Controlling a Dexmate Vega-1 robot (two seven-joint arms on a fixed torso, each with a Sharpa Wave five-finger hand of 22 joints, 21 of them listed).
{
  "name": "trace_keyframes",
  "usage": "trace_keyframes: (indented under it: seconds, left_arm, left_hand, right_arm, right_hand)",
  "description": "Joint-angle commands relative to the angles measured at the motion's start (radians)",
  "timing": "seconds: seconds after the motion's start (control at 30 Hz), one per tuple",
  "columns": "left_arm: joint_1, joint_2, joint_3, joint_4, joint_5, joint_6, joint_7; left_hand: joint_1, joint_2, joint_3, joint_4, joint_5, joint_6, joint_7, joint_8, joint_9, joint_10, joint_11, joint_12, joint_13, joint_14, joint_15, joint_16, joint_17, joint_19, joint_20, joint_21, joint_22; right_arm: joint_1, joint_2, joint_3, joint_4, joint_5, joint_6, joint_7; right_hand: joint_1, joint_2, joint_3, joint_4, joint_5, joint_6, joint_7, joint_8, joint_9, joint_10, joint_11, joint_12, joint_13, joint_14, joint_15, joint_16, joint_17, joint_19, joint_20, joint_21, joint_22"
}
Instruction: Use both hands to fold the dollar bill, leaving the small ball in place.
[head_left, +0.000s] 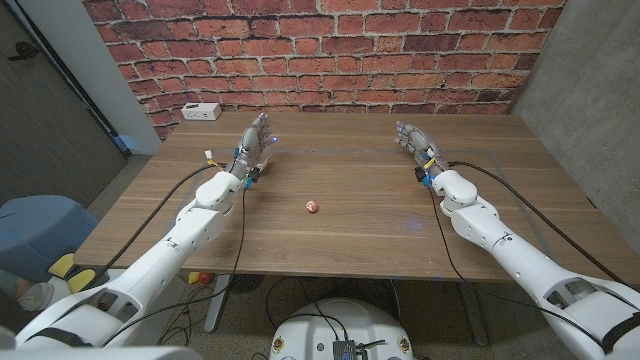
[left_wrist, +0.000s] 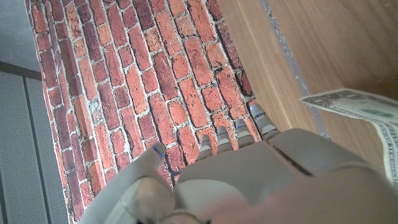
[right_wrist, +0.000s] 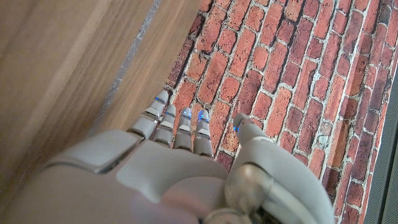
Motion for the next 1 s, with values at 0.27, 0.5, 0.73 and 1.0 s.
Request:
trace_keyframes:
  seconds: [0.27,0.5,0.73,1.0]
  left_arm:
    - [0.075,0.136,-0.028,-0.208,0.101,0.175,0.155]
    - [0.087,0.165,-0.041,-0.241,0.107,0.202,0.163]
    - [0.089,0.195,-0.044,-0.266,0.113,0.240,0.156]
    - [0.091,0.227,-0.046,-0.294,0.118,0.282,0.148]
  left_hand:
    - [0.029,0.039,0.022,-0.013,-0.013,0.081,0.025,0.011,0.003,0.076,0.010,0.016,0.004,0.071,-0.001,0.011,0.002,0.042,0.008,-0.003,0.004]
    - [0.039,0.044,0.031,-0.018,-0.018,0.100,0.030,0.010,0.003,0.099,0.010,0.019,0.004,0.091,-0.005,0.010,0.002,0.056,0.009,-0.004,0.005]
    - [0.045,0.046,0.037,-0.021,-0.022,0.107,0.034,0.007,0.004,0.106,0.017,0.017,0.004,0.099,-0.004,0.009,0.002,0.062,0.010,-0.006,0.005]
    - [0.048,0.046,0.040,-0.022,-0.025,0.107,0.036,0.004,0.004,0.110,0.015,0.016,0.004,0.104,-0.004,0.007,0.003,0.066,0.010,-0.007,0.005]
  right_arm:
    - [0.026,-0.036,-0.079,-0.096,-0.151,-0.038,-0.027]
    - [0.053,-0.033,-0.107,-0.096,-0.205,-0.048,-0.026]
    - [0.081,-0.036,-0.137,-0.105,-0.254,-0.070,-0.011]
    - [0.114,-0.037,-0.173,-0.114,-0.311,-0.082,0.012]
  right_hand:
    - [0.018,0.000,0.019,-0.001,-0.006,0.032,0.000,0.010,0.006,0.030,0.003,0.009,0.003,0.031,-0.003,0.018,0.009,0.019,0.002,0.007,0.003]
    - [0.022,0.000,0.023,-0.001,-0.008,0.043,0.000,0.011,0.006,0.039,0.003,0.010,0.003,0.039,-0.001,0.022,0.012,0.022,0.002,0.008,0.004]
    - [0.025,0.000,0.025,-0.001,-0.009,0.048,0.000,0.010,0.006,0.047,0.000,0.011,0.003,0.046,-0.003,0.025,0.014,0.024,0.004,0.008,0.004]
    - [0.030,0.000,0.029,-0.002,-0.010,0.057,0.000,0.010,0.006,0.055,-0.003,0.011,0.004,0.052,-0.006,0.028,0.016,0.027,0.004,0.009,0.004]
